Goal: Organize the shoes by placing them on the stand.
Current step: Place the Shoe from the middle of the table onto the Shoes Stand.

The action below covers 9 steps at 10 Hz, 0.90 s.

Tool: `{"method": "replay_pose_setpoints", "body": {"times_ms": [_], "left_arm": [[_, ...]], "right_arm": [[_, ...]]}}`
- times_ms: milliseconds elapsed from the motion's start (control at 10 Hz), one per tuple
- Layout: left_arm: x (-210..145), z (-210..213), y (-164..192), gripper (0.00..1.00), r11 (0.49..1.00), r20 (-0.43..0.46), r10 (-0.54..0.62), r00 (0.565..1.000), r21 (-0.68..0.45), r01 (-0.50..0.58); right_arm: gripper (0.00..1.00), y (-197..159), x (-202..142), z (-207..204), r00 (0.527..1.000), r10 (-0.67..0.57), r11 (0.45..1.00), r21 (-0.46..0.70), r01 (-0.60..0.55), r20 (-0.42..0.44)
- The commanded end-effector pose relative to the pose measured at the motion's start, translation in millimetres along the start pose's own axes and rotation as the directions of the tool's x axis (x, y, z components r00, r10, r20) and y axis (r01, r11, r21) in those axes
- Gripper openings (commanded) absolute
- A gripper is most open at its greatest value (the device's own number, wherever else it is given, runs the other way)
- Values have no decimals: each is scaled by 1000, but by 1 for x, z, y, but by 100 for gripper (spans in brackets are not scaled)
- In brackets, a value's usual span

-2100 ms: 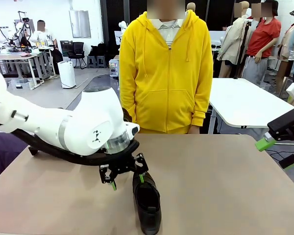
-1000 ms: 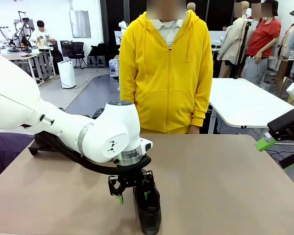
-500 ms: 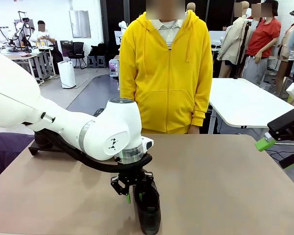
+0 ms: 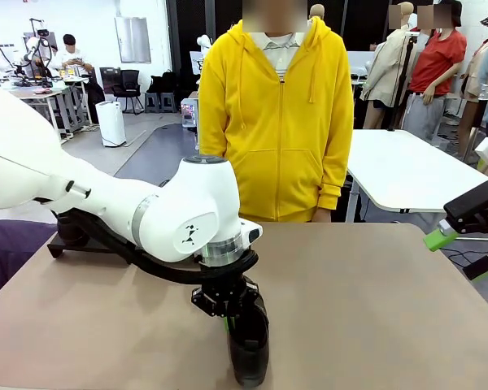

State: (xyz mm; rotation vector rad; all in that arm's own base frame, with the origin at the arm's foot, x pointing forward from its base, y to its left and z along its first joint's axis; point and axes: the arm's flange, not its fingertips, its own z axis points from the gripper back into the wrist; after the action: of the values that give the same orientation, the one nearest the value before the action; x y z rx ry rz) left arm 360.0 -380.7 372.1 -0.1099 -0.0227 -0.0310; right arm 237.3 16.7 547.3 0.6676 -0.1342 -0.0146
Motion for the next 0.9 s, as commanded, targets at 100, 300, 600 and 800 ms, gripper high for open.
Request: {"method": "replay_pose_setpoints", "body": {"times_ms": [100,300,600,800], "left_arm": [[-32,65,30,0,978,102,-208,973,14,208],[-74,108,63,0,981,341,-192,920,74,177],[-120,134,145,0,993,618,-88,781,121,16],[-121,144,221,0,992,623,-83,778,129,3]], "right_arm": [[100,4,0,2,1000,-12,1000,26,12,2],[100,4,0,2,1000,-12,1000,26,12,2],[100,4,0,2,1000,-12,1000,26,12,2],[100,4,0,2,1000,-12,1000,26,12,2]]}}
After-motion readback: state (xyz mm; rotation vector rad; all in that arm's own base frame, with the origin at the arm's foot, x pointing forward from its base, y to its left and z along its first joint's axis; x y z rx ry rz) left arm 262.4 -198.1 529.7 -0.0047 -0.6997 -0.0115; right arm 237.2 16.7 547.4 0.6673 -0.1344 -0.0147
